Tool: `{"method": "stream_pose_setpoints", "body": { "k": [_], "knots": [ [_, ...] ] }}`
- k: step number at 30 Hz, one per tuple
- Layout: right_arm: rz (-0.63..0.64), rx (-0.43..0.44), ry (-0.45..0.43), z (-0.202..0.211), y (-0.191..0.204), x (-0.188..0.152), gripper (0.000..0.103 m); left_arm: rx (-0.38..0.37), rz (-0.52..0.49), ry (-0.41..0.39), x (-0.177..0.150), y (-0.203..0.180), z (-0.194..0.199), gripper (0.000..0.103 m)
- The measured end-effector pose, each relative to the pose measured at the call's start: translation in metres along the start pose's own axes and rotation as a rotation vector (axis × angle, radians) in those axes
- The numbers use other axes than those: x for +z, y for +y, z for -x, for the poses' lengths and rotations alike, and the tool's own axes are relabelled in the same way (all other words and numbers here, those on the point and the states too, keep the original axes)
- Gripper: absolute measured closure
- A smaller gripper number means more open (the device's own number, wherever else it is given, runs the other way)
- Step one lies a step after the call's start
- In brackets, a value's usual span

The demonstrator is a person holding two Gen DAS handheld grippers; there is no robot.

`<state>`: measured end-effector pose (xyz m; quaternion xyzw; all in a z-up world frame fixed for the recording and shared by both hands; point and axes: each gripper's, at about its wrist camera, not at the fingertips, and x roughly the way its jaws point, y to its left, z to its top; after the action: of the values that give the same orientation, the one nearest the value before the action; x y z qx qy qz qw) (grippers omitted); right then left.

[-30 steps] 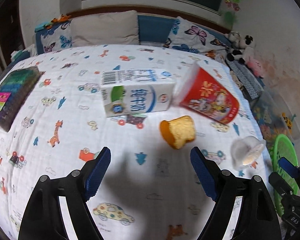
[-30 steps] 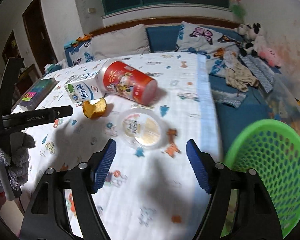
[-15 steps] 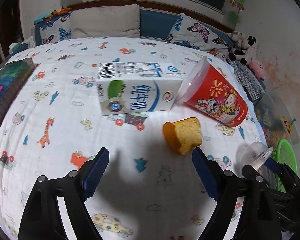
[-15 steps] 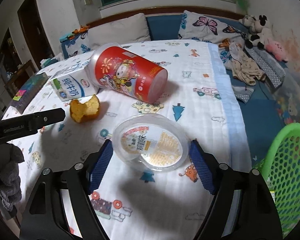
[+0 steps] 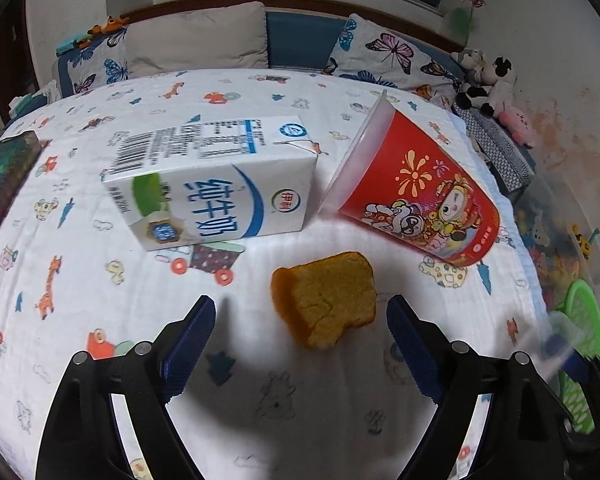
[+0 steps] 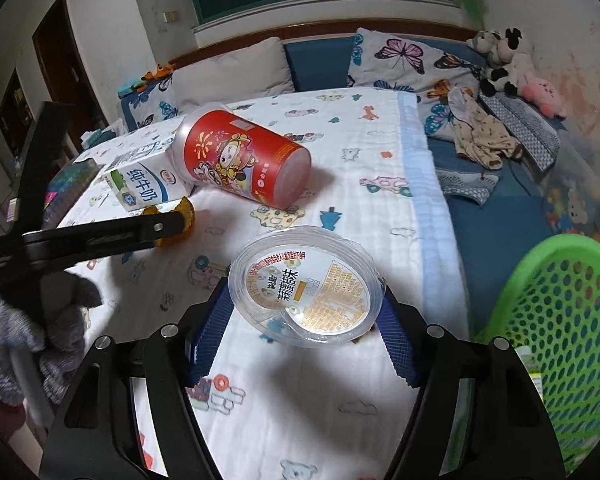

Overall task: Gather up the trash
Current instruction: 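Grasp the small clear plastic tub with the right gripper, then grasp the orange bread piece with the left gripper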

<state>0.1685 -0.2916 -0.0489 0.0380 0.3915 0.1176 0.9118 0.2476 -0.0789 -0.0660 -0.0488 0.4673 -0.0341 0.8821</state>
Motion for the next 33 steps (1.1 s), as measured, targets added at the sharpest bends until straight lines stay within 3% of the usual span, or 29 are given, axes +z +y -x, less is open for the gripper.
{"method": "stream_pose_setpoints", "body": {
  "k": [10,13,16,23,33],
  "knots": [
    [0.001,-0.017,-0.005,0.014,-0.006,-0.007,0.033,0.079,-0.003,-0.002,0.004,-0.013,-0.018,0.019],
    [-0.005,-0.018,-0.008,0.019,-0.007,-0.009,0.033,0.083,-0.009,-0.014,0.004,-0.013,-0.016,0.032],
    [-0.013,-0.019,-0.013,0.024,-0.008,-0.012,0.033,0.064,0.001,-0.019,0.004,-0.01,-0.013,0.047],
    [-0.023,-0.021,-0.039,0.042,-0.009,-0.018,0.033,-0.049,0.029,-0.028,0.0,0.002,0.006,0.068],
    [-0.041,-0.036,-0.072,0.074,-0.013,-0.035,0.033,-0.207,0.01,-0.02,-0.027,0.01,0.042,0.075]
  ]
}}
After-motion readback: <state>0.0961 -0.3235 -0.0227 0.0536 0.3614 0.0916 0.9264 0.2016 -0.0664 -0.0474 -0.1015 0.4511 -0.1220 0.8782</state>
